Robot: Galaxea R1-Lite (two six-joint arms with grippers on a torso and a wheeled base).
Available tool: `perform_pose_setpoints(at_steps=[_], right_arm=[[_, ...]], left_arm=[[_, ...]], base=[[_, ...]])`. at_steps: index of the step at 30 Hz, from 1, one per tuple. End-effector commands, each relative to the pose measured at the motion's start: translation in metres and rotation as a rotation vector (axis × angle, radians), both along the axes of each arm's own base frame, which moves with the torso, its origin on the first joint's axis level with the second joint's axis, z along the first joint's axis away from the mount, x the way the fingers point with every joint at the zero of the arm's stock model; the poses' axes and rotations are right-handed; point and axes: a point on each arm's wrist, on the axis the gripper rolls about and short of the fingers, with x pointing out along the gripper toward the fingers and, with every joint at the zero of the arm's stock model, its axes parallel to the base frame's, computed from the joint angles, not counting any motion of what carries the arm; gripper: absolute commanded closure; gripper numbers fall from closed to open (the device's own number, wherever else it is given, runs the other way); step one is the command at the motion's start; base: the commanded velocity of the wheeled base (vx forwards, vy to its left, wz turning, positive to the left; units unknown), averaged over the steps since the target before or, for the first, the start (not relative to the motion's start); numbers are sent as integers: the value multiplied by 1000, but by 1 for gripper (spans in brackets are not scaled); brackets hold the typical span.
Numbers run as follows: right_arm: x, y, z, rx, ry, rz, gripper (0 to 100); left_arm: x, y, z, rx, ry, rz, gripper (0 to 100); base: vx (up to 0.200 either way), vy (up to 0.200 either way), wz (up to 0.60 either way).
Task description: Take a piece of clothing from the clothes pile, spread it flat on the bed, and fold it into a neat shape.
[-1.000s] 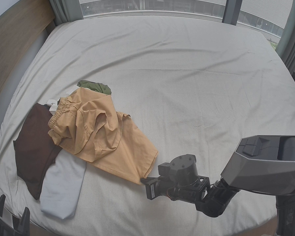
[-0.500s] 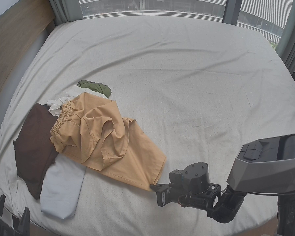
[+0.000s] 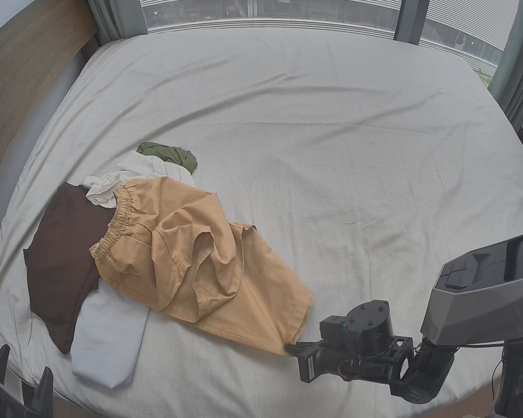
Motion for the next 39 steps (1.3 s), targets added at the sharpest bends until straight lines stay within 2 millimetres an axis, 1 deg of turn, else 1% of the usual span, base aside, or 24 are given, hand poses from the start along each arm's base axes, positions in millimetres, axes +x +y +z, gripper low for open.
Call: perform_pose_setpoints(at_steps=[1, 6, 7, 11, 12, 17, 28, 39], right_arm=[[-13, -10, 3, -18, 21, 7, 100], [-21, -22, 0, -38, 39, 0, 100], [-28, -30, -1, -49, 47, -3, 100], [-33, -35, -3, -65, 61, -2, 100], [-38, -41, -5, -83, 79, -4, 100], [-42, -56, -6, -104, 98, -38, 100], [-45, -90, -6, -137, 123, -130, 100], [-38, -106, -7, -165, 151, -214, 100]], left_arm=[[0, 0, -5, -1, 3, 0, 0], [0, 0, -5, -1, 3, 0, 0], [0, 0, -5, -1, 3, 0, 0], [0, 0, -5, -1, 3, 0, 0], [0, 0, -5, -1, 3, 0, 0], [0, 0, -5, -1, 3, 0, 0], [0, 0, -5, -1, 3, 0, 0], [0, 0, -5, -1, 3, 0, 0]], base=[[0, 0, 0], [0, 0, 0], [0, 0, 0], [0, 0, 0], [0, 0, 0], [0, 0, 0], [0, 0, 0], [0, 0, 0]])
